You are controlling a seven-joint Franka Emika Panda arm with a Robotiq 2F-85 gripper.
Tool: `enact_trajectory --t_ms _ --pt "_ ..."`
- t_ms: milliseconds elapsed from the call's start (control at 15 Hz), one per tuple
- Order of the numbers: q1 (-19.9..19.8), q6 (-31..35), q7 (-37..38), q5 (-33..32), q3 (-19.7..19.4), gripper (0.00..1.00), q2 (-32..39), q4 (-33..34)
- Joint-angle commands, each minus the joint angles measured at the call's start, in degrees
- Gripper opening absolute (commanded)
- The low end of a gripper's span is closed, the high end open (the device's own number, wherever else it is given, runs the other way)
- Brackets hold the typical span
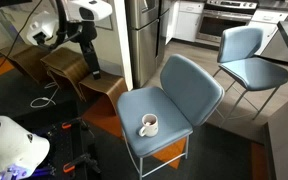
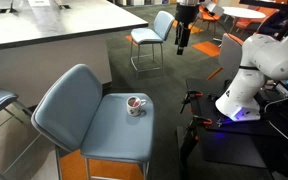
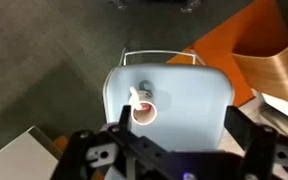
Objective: Put the marker on the seat of the chair
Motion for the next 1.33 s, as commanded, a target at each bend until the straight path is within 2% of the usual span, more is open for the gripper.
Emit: enact_trajectory --t_ms 0,800,1000,1267 --pt "-0.2 -0.2 -0.1 0.1 0.2 1.0 0.0 0.1" --pt "-0.2 -0.2 -0.1 0.1 0.2 1.0 0.0 0.1" --pt "-0.4 -0.1 -4.1 -1.8 -1.2 1.0 4.2 3.2" --pt "-0.4 1.0 -12.5 -2.2 -4.6 1.0 13.2 9.5"
